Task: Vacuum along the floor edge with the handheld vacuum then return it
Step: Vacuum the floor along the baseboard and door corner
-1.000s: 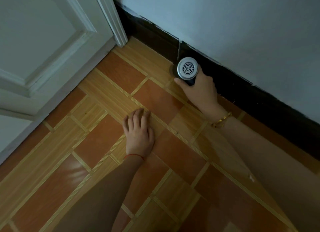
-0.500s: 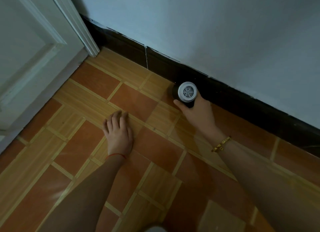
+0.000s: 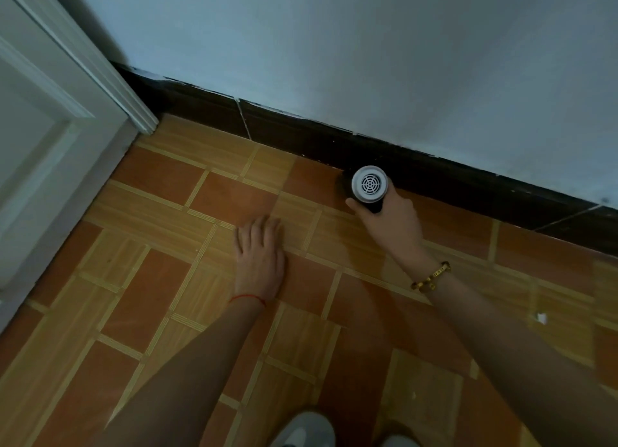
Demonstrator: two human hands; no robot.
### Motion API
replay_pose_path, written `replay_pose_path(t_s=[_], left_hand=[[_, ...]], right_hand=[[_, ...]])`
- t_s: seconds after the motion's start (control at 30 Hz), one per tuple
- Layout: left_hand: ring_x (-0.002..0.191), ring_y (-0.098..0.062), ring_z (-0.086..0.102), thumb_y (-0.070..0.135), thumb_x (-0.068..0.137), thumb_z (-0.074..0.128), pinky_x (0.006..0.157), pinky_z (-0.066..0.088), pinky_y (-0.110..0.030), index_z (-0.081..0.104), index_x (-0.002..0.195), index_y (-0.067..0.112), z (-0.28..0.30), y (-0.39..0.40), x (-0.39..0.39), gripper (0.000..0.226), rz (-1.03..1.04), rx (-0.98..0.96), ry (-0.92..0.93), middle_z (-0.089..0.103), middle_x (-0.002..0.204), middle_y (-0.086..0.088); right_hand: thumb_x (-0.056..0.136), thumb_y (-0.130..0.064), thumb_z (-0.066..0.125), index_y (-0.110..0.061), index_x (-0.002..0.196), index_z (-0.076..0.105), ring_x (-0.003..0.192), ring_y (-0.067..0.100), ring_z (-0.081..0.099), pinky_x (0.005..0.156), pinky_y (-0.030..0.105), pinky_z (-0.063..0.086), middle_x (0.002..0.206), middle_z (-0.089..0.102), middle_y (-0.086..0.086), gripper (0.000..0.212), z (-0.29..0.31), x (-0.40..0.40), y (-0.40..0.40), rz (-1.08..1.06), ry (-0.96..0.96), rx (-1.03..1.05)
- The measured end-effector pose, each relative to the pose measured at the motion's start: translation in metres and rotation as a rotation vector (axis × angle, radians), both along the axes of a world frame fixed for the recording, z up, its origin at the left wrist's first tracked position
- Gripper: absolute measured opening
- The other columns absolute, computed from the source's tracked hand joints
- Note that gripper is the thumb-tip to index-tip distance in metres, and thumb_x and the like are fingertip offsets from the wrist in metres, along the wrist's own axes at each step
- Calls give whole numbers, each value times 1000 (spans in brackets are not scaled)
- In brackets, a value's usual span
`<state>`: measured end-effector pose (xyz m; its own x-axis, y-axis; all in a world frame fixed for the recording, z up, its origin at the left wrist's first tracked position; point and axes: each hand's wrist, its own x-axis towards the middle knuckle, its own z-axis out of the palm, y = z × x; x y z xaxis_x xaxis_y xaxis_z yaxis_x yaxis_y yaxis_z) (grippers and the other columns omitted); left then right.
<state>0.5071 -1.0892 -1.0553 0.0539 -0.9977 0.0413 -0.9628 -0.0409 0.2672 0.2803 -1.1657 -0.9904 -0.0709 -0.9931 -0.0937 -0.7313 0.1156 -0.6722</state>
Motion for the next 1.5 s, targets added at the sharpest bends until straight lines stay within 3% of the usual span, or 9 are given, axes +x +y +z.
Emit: replay_pose_path(t_s=[0.13,0.3,0.67,0.8,0.93,1.07,1.2,1.37,1.5], left_hand=[[138,-31,36,19,93,48,119,19,-59,44,140,14,0,-4,-23,47,-123,-13,-3,46,143,-12],[138,-30,36,20,91,50,119,18,-61,45,139,14,-3,-4,-43,48,-186,-23,-2,47,142,-12],[139,-31,33,18,90,49,119,16,-60,46,138,15,-7,-5,-89,48,-342,11,50,43,145,-11],[139,-31,35,18,90,52,118,17,-61,46,137,16,-13,-6,-98,48,-349,4,57,44,144,-12],[140,-31,33,18,93,50,119,15,-60,46,139,14,-20,-3,-103,46,-331,-2,67,43,146,-12],[140,-31,33,18,92,49,119,15,-60,47,138,14,-22,-4,-103,46,-331,-9,87,43,146,-12],[139,-31,34,24,92,39,119,15,-60,47,138,15,-22,-4,-101,47,-334,-10,97,43,145,-11],[139,-30,32,25,92,36,119,16,-60,46,137,16,-24,-4,-100,47,-337,-7,105,43,145,-10],[139,-31,33,22,94,43,118,16,-60,47,137,15,-24,-3,-100,44,-342,-14,103,44,144,-11]], right_hand=[[81,-58,66,-22,141,41,105,22,63,82,37,55,119,67,2,73,1,-15,11,-38,-15,18],[80,-55,68,-23,137,47,114,14,59,88,23,45,125,64,-4,69,1,-27,31,65,-153,129],[82,-48,70,-18,139,46,109,17,62,79,23,46,119,67,0,68,7,-88,61,-271,-105,-1],[82,-49,70,-19,130,52,92,16,65,74,24,49,106,69,-1,60,8,-89,71,-167,-149,81],[82,-47,70,-17,124,55,76,7,57,68,24,45,90,63,-7,53,7,-96,76,-252,-183,78],[82,-46,71,-14,131,53,102,12,61,74,15,43,113,66,-2,61,8,-111,76,-392,-125,-25],[82,-49,69,-14,131,50,92,18,64,76,30,53,108,68,1,63,16,-114,81,-348,-108,64],[84,-43,70,-15,119,56,64,2,49,62,21,40,72,53,-15,47,18,-106,101,-233,-224,188],[84,-42,70,-14,120,54,70,12,55,66,32,48,80,59,-7,49,25,-108,109,-302,-236,157]])
